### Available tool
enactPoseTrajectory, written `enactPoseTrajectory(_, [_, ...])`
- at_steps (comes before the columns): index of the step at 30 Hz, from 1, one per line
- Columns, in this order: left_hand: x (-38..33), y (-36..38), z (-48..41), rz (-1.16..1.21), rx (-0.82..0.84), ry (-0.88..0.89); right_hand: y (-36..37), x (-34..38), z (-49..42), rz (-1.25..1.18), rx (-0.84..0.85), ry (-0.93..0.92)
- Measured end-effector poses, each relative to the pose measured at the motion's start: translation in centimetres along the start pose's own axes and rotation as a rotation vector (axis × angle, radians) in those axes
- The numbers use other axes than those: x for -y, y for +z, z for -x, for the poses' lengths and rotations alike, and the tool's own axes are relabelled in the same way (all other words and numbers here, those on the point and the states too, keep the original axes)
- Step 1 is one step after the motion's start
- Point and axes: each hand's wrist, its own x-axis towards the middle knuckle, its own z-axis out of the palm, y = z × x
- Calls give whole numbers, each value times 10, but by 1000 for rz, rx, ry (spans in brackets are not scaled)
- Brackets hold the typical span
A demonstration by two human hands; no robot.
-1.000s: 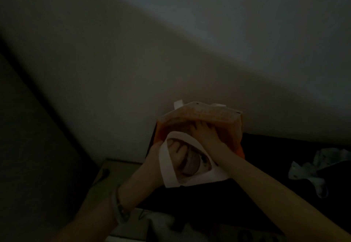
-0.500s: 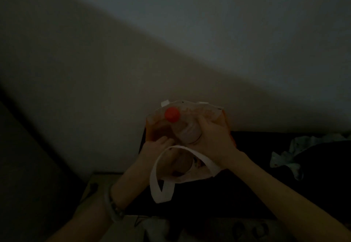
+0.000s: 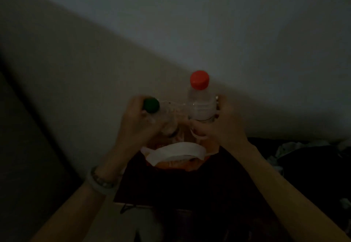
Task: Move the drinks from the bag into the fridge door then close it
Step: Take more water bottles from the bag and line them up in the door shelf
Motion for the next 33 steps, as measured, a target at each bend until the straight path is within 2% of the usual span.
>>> enactPoseTrajectory(3, [-46, -20, -3, -21, -128, 108, -18, 7, -6, -76, -21, -64])
enactPoseTrajectory(5, [-76, -26, -1, -41, -96, 130, -28, 16, -10, -121, 1, -100])
enactPoseTrajectory(9, [-118, -41, 19, -234, -62, 174, -41, 42, -7, -220, 46, -236])
enactPoseTrajectory(13, [-153, -64, 61, -462, -115, 163, -39, 72, 6, -287, 150, -335])
enactPoseTrajectory(18, [-184, -111, 114, -626, -230, 18, -18, 111, 43, -394, 213, -553])
enactPoseTrajectory(20, [-195, -130, 142, -687, -269, -68, -4, 126, 65, -463, 286, -607])
enactPoseTrajectory(26, [-220, -180, 234, -804, -447, -432, 31, 176, 149, -564, 726, -629])
enactPoseTrajectory(33, [-256, -247, 369, -835, -491, -718, 84, 224, 277, -594, 1143, -667])
